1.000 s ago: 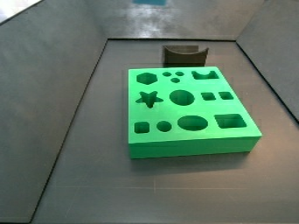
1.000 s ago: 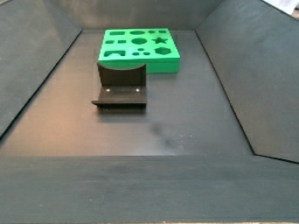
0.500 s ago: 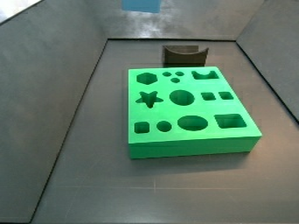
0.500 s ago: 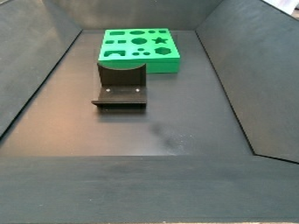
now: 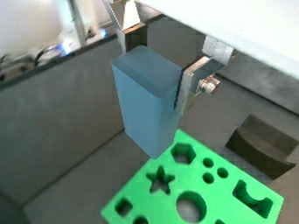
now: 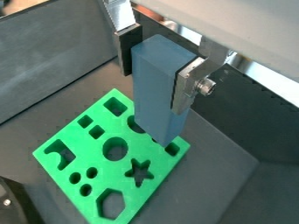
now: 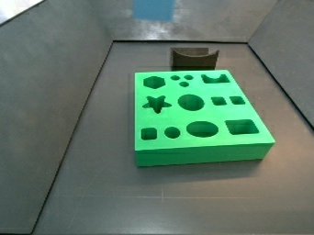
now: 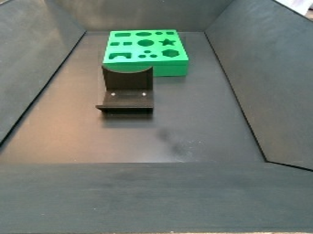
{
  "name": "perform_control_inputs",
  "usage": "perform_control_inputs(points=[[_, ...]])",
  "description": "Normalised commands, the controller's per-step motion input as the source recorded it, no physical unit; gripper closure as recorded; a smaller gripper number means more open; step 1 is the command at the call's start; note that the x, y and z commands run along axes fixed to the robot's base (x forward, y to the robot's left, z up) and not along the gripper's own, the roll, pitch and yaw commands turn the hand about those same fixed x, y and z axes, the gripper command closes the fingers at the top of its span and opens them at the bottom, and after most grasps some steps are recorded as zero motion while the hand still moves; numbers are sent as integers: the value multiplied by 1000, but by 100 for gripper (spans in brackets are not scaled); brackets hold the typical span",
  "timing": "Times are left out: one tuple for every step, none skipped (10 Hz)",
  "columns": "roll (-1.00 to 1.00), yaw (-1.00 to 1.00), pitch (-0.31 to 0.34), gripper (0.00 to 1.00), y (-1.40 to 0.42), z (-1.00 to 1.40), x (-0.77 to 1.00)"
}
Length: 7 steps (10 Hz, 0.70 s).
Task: Pick up the rectangle object. Move up. Place the rectangle object on the fixture. Regrasp the rectangle object. Move to above the board. Insert the rectangle object.
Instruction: Insert the rectangle object.
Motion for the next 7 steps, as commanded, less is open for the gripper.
perform_control_inputs(points=[[-93, 534, 81, 100, -240, -160, 683], [-83, 494, 86, 100, -249, -140, 731], [-19, 431, 57, 100, -234, -194, 826], [0, 391, 21, 100, -229, -231, 854], [0, 294, 0, 100, -254, -260, 857], [13, 189, -50, 100, -249, -203, 877], [33, 69, -133, 100, -300, -251, 880]])
